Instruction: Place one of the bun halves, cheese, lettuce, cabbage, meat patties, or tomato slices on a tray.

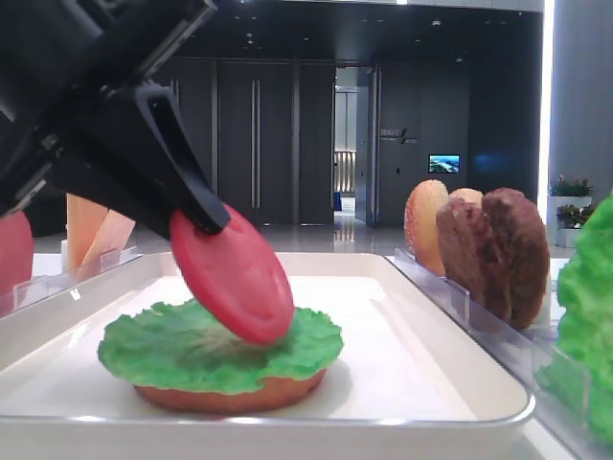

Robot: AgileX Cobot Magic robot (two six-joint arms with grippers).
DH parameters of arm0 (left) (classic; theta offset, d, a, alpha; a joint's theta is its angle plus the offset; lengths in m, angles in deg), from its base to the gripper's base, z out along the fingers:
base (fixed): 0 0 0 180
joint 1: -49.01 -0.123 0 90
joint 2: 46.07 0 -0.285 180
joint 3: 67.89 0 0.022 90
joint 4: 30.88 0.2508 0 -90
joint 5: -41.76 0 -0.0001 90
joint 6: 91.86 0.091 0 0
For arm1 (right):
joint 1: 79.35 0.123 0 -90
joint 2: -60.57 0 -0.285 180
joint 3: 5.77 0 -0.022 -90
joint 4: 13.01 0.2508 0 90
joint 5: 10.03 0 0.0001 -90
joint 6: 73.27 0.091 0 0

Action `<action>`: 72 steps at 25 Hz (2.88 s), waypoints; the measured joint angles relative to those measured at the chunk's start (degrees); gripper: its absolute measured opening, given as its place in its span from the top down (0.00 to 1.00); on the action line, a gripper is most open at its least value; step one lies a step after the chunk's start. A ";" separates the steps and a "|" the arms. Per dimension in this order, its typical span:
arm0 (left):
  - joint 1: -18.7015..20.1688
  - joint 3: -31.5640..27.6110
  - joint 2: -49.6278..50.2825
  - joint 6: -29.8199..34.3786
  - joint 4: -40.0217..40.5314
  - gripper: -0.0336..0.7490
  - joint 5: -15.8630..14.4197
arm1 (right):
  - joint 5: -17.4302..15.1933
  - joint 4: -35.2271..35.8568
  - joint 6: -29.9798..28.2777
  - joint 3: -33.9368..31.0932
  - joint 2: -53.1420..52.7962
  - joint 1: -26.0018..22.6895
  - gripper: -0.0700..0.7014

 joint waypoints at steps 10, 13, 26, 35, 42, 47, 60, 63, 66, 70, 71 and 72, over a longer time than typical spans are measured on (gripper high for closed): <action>0.00 0.00 3.32 9.49 -7.52 0.88 -0.17 | 0.00 0.00 0.00 0.00 0.00 0.00 0.15; 0.00 0.00 3.52 12.49 -10.45 0.88 -1.78 | 0.00 0.00 0.00 0.00 0.00 0.00 0.15; 0.00 0.00 3.75 16.43 -13.03 0.88 -3.38 | 0.00 0.00 0.00 0.00 0.00 0.00 0.15; 0.00 0.00 4.41 16.43 -12.35 0.88 -2.47 | 0.00 0.00 0.00 0.00 0.00 0.00 0.15; 0.00 0.00 4.41 16.43 -11.10 0.88 -2.37 | 0.00 0.00 0.00 0.00 0.00 0.00 0.15; 0.00 0.00 4.41 16.38 -10.29 0.88 -1.95 | 0.00 0.00 0.00 0.00 0.00 0.00 0.15; 0.00 0.00 3.95 5.83 -1.97 0.27 -0.90 | 0.00 0.00 0.00 0.00 0.00 0.00 0.15; -0.15 0.00 1.55 3.48 0.26 0.18 -0.90 | 0.00 0.00 0.00 0.00 0.00 0.00 0.15; -1.44 0.23 -1.98 1.48 2.45 0.16 -1.49 | 0.00 0.00 0.00 0.00 0.00 0.00 0.15; -3.69 2.73 -7.18 -2.35 8.28 0.15 -4.56 | 0.00 0.00 0.00 0.00 0.00 0.00 0.15; -4.24 3.36 -8.24 -3.38 9.81 0.15 -5.10 | 0.00 0.00 0.00 0.00 0.00 0.00 0.15; -4.82 4.05 -9.48 -4.41 11.04 0.15 -5.90 | 0.00 0.00 0.00 0.00 0.00 0.00 0.15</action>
